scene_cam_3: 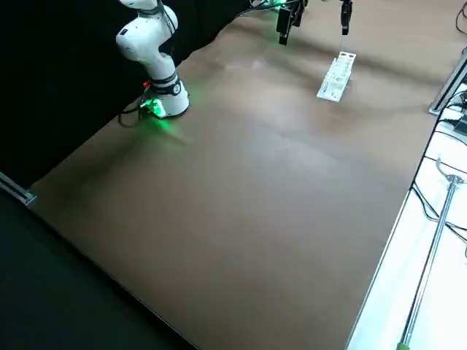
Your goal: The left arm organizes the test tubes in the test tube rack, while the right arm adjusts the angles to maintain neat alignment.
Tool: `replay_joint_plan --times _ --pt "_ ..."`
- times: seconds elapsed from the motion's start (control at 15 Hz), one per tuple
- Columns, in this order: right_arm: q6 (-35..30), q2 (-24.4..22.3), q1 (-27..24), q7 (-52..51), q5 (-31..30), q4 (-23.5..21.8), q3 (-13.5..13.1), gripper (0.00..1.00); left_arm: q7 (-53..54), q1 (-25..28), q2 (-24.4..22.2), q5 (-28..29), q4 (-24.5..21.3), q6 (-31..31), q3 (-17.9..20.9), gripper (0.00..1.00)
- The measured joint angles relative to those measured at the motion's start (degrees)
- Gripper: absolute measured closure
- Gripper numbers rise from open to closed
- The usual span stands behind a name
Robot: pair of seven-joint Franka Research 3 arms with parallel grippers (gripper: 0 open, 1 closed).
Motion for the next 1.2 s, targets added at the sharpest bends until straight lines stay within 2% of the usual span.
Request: replay_joint_plan --times 0.33,0.73,1.2 --pt "0.0 0.0 0.0 0.0 0.0 0.0 0.0 0.0 -1.2 -0.4 -1.3 3.7 0.0 -3.0 0.0 0.82" --pt "0.0 0.0 0.0 0.0 0.0 0.0 0.0 0.0 -7.2 -0.4 -1.4 11.6 0.0 -3.0 0.0 0.82" --pt "0.0 0.0 0.0 0.0 0.0 0.0 0.0 0.0 -7.2 -0.6 -1.3 12.1 0.0 0.8 0.0 0.81"
